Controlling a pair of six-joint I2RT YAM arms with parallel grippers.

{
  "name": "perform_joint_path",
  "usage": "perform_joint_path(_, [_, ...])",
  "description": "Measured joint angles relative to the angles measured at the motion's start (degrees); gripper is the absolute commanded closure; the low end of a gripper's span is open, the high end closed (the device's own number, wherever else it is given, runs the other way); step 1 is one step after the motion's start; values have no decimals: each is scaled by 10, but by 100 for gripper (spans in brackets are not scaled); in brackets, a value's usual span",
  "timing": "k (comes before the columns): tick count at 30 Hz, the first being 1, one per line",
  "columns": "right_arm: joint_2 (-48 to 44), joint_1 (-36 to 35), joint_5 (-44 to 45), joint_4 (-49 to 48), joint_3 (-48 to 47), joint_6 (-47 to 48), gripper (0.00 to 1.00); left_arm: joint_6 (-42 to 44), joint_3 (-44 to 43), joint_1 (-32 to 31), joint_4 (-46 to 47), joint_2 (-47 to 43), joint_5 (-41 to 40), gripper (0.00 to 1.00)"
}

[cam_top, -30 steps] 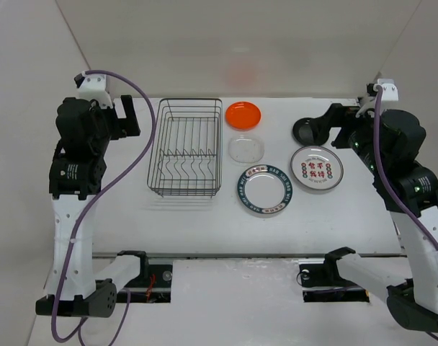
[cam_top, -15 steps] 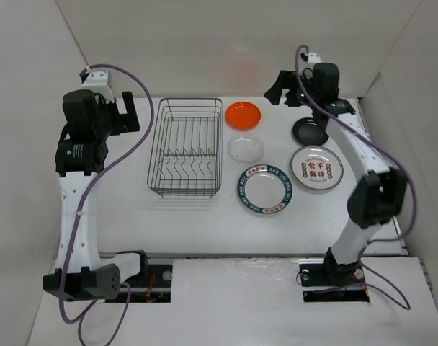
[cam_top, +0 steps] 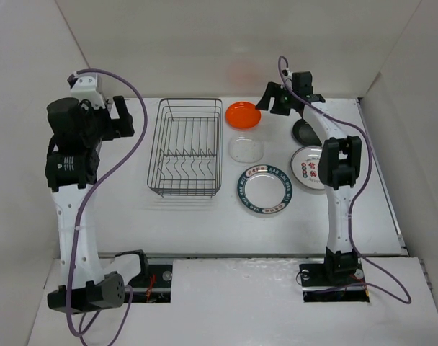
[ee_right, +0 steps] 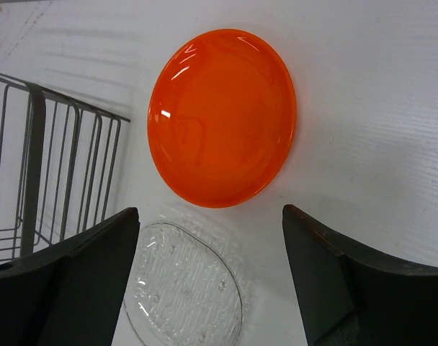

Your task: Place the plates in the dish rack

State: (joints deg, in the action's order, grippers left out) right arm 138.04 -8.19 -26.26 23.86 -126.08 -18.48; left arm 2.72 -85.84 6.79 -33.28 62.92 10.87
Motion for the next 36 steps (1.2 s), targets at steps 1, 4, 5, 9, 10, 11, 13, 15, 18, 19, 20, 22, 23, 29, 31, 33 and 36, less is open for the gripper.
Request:
perform_joint_path(1, [0, 0, 2, 2, -1, -4, 16, 0, 0, 8, 0, -4, 5, 0])
perform_joint_path(4, [0, 0, 5, 2, -1, -15, 16, 0, 0, 25, 0, -9, 23, 0])
perform_joint_path(5, [1, -1, 6, 2, -1, -19, 16, 0, 0, 29, 0, -9, 29, 0])
perform_joint_path(9, [22, -1, 12, 10, -22, -37, 16, 0, 0, 38, -3, -7, 53, 0])
perform_joint_path(10, [31, -1, 14, 12, -32, -41, 16, 0, 0, 40, -4, -7, 58, 0])
perform_joint_path(11, [39, -1, 17, 12, -38, -45, 16, 0, 0, 42, -5, -7, 65, 0])
perform_joint_path(13, [50, -1, 22, 17, -39, -53, 16, 0, 0, 43, -6, -7, 73, 0])
perform_joint_path(15, [59, -1, 28, 22, -39, -60, 16, 0, 0, 43, -8, -7, 78, 0])
perform_joint_path(18, [75, -1, 34, 28, -45, -71, 17, 0, 0, 45, -9, -7, 85, 0])
perform_joint_path(19, [81, -1, 33, 30, -49, -75, 19, 0, 0, 46, -9, -7, 87, 0])
perform_joint_path(20, [87, -1, 33, 30, -53, -79, 20, 0, 0, 47, -9, -7, 89, 0])
perform_joint_path(22, [97, -1, 33, 36, -63, -88, 21, 0, 0, 51, -10, -6, 92, 0])
perform_joint_path(23, [104, -1, 33, 40, -71, -91, 23, 0, 0, 53, -10, -5, 94, 0])
perform_joint_path(29, [118, -1, 28, 47, -90, -112, 37, 0, 0, 61, -13, 1, 102, 0])
perform_joint_path(31, [123, -1, 24, 48, -102, -121, 42, 0, 0, 63, -13, 2, 102, 0])
perform_joint_path(33, [129, -2, 22, 48, -112, -129, 43, 0, 0, 65, -13, 3, 103, 0])
perform_joint_path(36, [143, -4, 20, 47, -123, -141, 45, 0, 0, 65, -13, 3, 103, 0])
